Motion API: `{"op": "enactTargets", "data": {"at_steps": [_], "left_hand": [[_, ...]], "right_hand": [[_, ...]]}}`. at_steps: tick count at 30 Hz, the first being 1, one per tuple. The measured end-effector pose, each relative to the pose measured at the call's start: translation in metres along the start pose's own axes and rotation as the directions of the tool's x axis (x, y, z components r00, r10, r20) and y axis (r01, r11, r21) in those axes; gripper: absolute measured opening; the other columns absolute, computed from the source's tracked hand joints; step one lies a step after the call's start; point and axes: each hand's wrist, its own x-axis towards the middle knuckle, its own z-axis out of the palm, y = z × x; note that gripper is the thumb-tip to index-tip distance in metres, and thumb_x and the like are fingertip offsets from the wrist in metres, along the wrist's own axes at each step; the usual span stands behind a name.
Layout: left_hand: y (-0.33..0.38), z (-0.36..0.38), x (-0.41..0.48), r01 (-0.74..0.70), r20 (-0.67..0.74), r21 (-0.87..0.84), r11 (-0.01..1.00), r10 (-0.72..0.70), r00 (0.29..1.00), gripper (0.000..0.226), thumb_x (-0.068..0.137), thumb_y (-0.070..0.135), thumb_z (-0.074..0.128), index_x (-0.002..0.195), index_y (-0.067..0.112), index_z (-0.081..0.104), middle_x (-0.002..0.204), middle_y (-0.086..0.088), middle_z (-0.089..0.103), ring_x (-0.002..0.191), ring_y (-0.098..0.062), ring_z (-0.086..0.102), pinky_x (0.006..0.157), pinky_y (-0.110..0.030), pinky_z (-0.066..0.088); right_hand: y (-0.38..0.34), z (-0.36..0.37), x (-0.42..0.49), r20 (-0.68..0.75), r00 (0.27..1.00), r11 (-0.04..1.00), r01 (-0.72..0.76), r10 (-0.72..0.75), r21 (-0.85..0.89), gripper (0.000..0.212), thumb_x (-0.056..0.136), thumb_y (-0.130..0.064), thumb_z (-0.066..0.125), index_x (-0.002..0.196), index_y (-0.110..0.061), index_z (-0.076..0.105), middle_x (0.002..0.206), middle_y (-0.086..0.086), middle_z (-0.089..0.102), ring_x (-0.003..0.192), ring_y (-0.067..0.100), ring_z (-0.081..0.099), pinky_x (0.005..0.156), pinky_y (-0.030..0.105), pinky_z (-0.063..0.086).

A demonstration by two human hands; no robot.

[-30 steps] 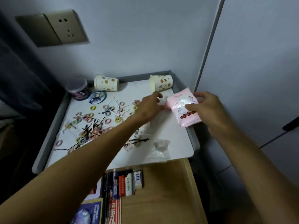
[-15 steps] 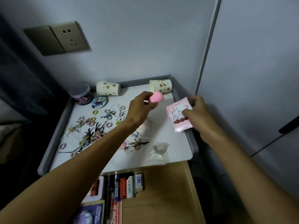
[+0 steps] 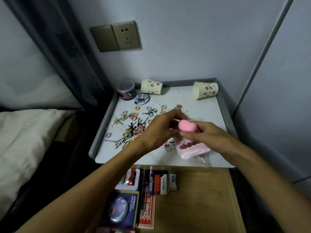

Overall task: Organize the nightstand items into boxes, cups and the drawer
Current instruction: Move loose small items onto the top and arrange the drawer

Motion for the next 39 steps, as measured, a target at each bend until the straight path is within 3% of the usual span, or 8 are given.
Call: {"op": "enactTargets", "data": {"at_steps": [3,6,8,12,16,26,31,39], "left_hand": [[0.0,-0.002,-0.002,-0.012,0.004,0.019,1.0,0.012,1.0,0.032,0.087,0.001,0.072,0.116,0.009,0.062,0.108,-0.001,0.07,0.096,-0.012,0.07,0.085,-0.036,0.059],[-0.005,-0.011,-0.002,-0.03,-0.033,0.193,0.981,0.037,0.999,0.038,0.087,0.014,0.075,0.123,0.019,0.062,0.119,0.008,0.065,0.101,-0.006,0.062,0.086,-0.025,0.055],[-0.018,-0.019,-0.013,0.127,-0.185,0.302,0.945,-0.072,0.98,0.042,0.086,0.021,0.076,0.124,0.023,0.06,0.117,0.006,0.064,0.095,-0.009,0.062,0.08,-0.03,0.055],[-0.047,-0.019,-0.053,0.554,-0.41,0.534,0.639,-0.377,0.83,0.031,0.092,0.038,0.064,0.113,0.015,0.059,0.108,-0.005,0.067,0.09,-0.025,0.064,0.077,-0.039,0.054],[-0.054,-0.001,-0.061,0.641,-0.409,0.6,0.479,-0.504,0.761,0.039,0.095,0.039,0.059,0.119,0.008,0.053,0.122,-0.012,0.058,0.106,-0.034,0.06,0.082,-0.039,0.045],[-0.053,-0.002,-0.047,0.652,-0.435,0.514,0.558,-0.486,0.758,0.048,0.091,0.028,0.068,0.128,0.009,0.043,0.122,-0.017,0.047,0.108,-0.039,0.055,0.084,-0.046,0.048],[-0.061,-0.003,-0.047,0.53,-0.38,0.707,0.468,-0.379,0.843,0.056,0.089,0.042,0.069,0.134,0.018,0.048,0.129,-0.009,0.048,0.117,-0.029,0.048,0.088,-0.039,0.045],[-0.076,-0.018,-0.052,0.518,-0.35,0.466,0.717,-0.389,0.852,0.022,0.091,0.027,0.07,0.102,0.009,0.065,0.107,-0.009,0.058,0.087,-0.026,0.057,0.073,-0.034,0.044]], "right_hand": [[-0.004,0.006,0.003,-0.037,0.999,0.997,-0.03,0.033,0.074,0.027,0.084,-0.055,0.061,0.1,-0.035,0.069,0.09,-0.011,0.075,0.082,0.005,0.071,0.074,0.021,0.053],[-0.005,0.009,0.007,-0.098,0.994,0.994,-0.029,0.039,0.103,0.023,0.093,-0.04,0.061,0.108,-0.025,0.07,0.089,-0.001,0.076,0.079,0.014,0.074,0.06,0.019,0.053],[-0.006,0.007,0.007,-0.15,0.986,0.987,-0.048,0.071,0.154,0.02,0.095,-0.035,0.062,0.109,-0.023,0.069,0.084,0.001,0.076,0.07,0.014,0.074,0.053,0.021,0.052],[-0.005,0.001,0.01,-0.225,0.97,0.982,-0.056,0.098,0.183,0.019,0.093,-0.037,0.062,0.104,-0.022,0.069,0.081,0.002,0.076,0.069,0.018,0.074,0.062,0.027,0.054],[-0.003,0.004,0.012,-0.225,0.97,0.984,-0.058,0.096,0.17,0.019,0.093,-0.038,0.063,0.102,-0.022,0.07,0.083,0.002,0.076,0.072,0.018,0.074,0.065,0.028,0.053],[-0.001,0.0,0.008,-0.23,0.968,0.987,-0.074,0.105,0.139,0.019,0.093,-0.037,0.061,0.105,-0.023,0.068,0.09,0.004,0.074,0.077,0.02,0.073,0.067,0.029,0.053],[-0.001,-0.002,0.006,-0.228,0.968,0.988,-0.079,0.108,0.132,0.02,0.093,-0.039,0.062,0.107,-0.025,0.067,0.094,0.004,0.074,0.081,0.021,0.073,0.074,0.034,0.056],[-0.001,-0.002,0.007,-0.229,0.969,0.989,-0.068,0.097,0.133,0.022,0.093,-0.039,0.062,0.109,-0.026,0.068,0.096,0.004,0.073,0.088,0.021,0.071,0.081,0.038,0.056]]}}
